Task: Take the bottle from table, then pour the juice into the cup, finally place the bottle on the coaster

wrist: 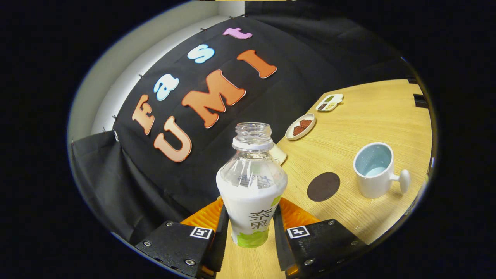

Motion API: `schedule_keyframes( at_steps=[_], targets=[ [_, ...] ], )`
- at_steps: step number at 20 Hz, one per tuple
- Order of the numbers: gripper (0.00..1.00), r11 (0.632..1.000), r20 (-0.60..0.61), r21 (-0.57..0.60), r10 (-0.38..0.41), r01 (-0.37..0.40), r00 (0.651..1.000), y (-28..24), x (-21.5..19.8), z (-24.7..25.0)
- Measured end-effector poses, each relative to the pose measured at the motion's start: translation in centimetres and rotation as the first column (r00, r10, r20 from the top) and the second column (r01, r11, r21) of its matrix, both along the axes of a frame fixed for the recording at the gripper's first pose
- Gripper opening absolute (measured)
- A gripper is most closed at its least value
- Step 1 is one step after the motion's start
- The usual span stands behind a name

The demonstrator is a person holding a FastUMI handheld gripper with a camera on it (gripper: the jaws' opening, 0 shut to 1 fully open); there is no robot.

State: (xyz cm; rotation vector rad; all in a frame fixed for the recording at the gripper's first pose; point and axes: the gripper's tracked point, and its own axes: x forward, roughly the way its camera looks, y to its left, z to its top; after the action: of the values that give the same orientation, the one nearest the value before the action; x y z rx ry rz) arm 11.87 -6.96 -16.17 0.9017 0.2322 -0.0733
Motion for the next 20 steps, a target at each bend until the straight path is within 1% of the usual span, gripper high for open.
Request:
schedule_keyframes(
  at_steps=[3, 6, 11, 16, 20],
  targets=[
    [0.55, 0.993, 0.014, 0.111, -0.029, 0.027, 0.999, -1.0, 0.2, 0.2],
    [0.55, 0.982, 0.035, 0.183, -0.055, 0.047, 0.998, -2.0, 0.5, 0.7],
    [0.55, 0.946, 0.045, 0.312, -0.102, 0.083, 0.994, -2.9, 0.3, 0.9],
    [0.55, 0.913, 0.056, 0.398, -0.119, 0.087, 0.991, -3.0, 1.0, 1.4],
    [0.55, 0.893, 0.059, 0.441, -0.130, 0.091, 0.990, -3.1, 1.9, 1.7]
  ],
)
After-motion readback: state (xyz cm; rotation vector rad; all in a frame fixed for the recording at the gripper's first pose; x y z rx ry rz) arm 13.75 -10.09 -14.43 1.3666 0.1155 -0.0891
